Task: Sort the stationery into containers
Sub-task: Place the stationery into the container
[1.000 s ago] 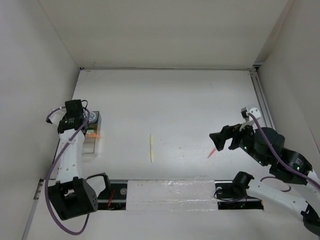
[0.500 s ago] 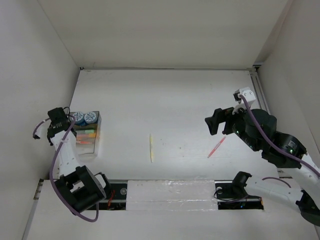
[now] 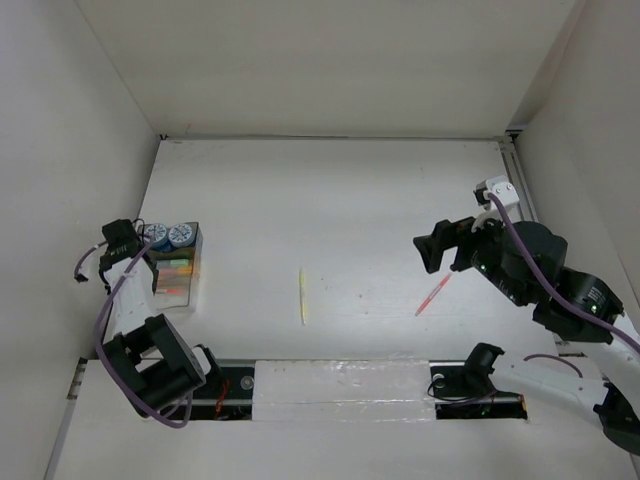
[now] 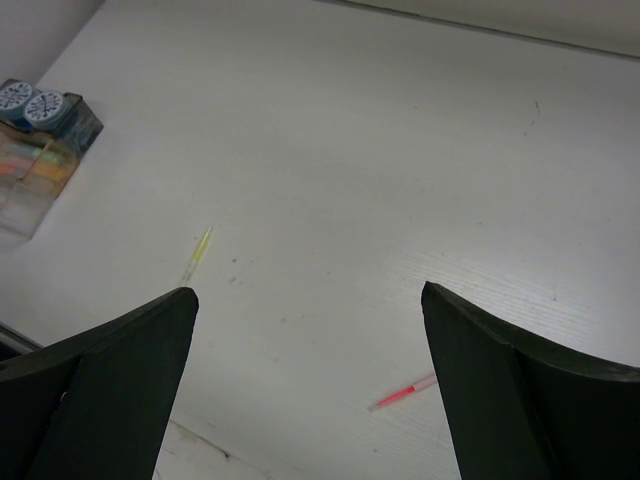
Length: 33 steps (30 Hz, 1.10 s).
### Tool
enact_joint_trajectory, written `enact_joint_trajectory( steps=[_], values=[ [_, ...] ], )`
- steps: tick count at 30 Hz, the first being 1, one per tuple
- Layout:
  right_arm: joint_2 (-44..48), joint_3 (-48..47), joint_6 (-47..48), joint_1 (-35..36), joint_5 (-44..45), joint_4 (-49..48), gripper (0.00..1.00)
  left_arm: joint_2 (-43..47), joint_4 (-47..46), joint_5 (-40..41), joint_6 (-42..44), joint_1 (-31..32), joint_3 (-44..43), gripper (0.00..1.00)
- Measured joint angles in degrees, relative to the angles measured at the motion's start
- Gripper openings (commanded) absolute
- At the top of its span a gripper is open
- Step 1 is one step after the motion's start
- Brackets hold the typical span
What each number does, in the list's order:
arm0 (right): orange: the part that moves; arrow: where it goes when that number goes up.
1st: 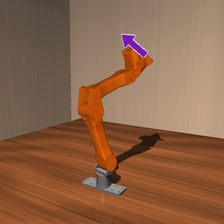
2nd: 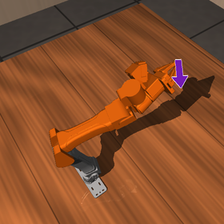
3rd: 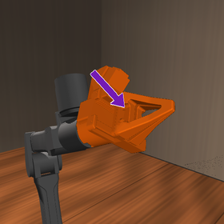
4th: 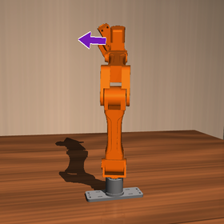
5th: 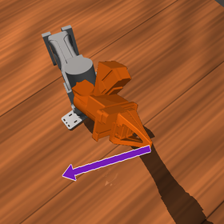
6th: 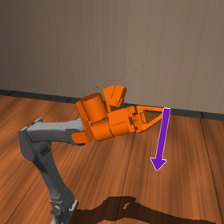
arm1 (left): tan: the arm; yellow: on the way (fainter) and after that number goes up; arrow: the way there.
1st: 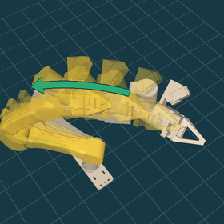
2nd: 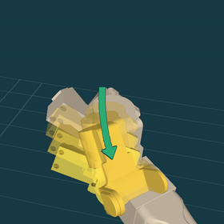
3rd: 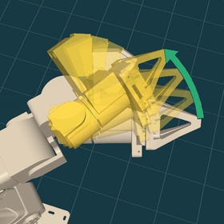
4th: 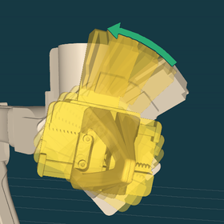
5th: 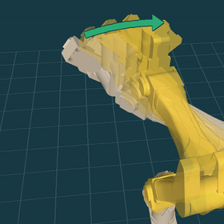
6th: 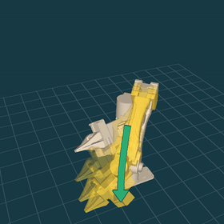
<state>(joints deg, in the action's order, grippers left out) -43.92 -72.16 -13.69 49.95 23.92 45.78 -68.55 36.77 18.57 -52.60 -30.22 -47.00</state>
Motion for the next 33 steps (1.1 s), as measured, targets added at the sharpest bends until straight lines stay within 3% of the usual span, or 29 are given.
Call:
enact_joint_trajectory(
  steps=[13,16,17,21,30,32,33],
  values=[
    [1.33,0.0,0.09,0.0,-0.5,-0.11,1.0,-2.64,-2.54,-0.9,0.24,0.0,1.16,0.01],
    [1.64,0.0,0.37,0.0,-0.59,-0.22,1.0,-2.8,-2.86,-1.31,0.52,-0.02,1.36,0.12],
    [1.73,0.0,0.44,0.0,-0.61,-0.28,1.0,-2.8,-2.93,-1.46,0.66,-0.02,1.36,0.25],
    [1.9,0.0,0.46,0.0,-0.81,-0.39,1.0,-2.6,-3.52,-2.43,1.14,0.0,1.66,0.44],
    [2.14,0.0,0.46,0.0,-1.81,-0.46,1.0,2.64,-5.31,-5.51,2.95,-0.02,2.12,0.45],
    [2.25,0.02,0.46,0.0,-1.95,-0.68,1.0,6.75,-7.3,-7.41,4.44,0.26,3.5,0.5],
    [2.29,0.11,0.52,0.0,-1.97,-1.07,1.0,9.68,-8.63,-8.5,5.31,0.68,4.44,0.59]
  ],
)
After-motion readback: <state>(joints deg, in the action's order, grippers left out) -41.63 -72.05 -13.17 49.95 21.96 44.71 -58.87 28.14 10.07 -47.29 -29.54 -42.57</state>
